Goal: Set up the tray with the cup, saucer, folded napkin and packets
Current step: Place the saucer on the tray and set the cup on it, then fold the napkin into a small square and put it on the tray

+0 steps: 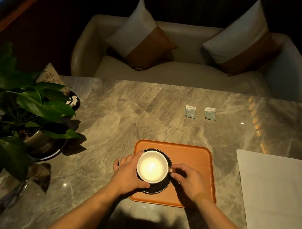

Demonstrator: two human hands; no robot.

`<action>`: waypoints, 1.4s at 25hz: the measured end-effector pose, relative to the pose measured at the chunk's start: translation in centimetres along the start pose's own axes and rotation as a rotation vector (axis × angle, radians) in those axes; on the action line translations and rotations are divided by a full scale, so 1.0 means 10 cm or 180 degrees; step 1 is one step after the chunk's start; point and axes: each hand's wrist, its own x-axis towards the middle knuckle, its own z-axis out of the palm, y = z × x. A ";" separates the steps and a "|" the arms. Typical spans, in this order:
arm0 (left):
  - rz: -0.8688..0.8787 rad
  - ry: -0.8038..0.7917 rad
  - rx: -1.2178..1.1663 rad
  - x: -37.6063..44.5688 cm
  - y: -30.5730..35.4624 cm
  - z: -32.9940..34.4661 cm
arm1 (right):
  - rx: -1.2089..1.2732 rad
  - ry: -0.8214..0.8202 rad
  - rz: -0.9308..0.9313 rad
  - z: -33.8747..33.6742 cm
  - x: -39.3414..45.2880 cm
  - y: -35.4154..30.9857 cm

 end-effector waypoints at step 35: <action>0.0925 -0.1079 0.1364 -0.49 1.97 1.34 | -0.1870 -0.0513 -0.0456 -1.79 -1.15 2.11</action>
